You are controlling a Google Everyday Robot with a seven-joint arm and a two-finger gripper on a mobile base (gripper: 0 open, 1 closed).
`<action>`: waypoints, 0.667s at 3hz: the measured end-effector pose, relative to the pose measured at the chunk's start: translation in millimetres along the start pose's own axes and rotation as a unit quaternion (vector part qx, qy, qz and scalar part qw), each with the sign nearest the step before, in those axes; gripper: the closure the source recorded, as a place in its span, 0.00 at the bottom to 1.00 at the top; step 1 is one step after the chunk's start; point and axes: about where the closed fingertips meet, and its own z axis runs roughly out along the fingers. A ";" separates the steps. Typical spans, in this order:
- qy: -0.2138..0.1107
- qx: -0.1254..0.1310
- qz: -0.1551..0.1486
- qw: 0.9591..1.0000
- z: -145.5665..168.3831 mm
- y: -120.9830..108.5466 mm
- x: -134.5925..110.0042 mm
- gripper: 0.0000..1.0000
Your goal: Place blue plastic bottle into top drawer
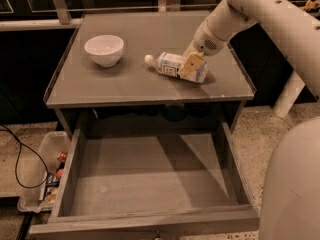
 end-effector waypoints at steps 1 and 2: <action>0.000 0.000 0.000 1.000 0.1 0.1 0.0 0.89; 0.000 -0.001 0.000 1.000 1.2 0.9 0.4 1.00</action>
Offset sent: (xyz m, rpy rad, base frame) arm -0.0045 -0.0002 -0.0030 -0.0002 0.0025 0.0056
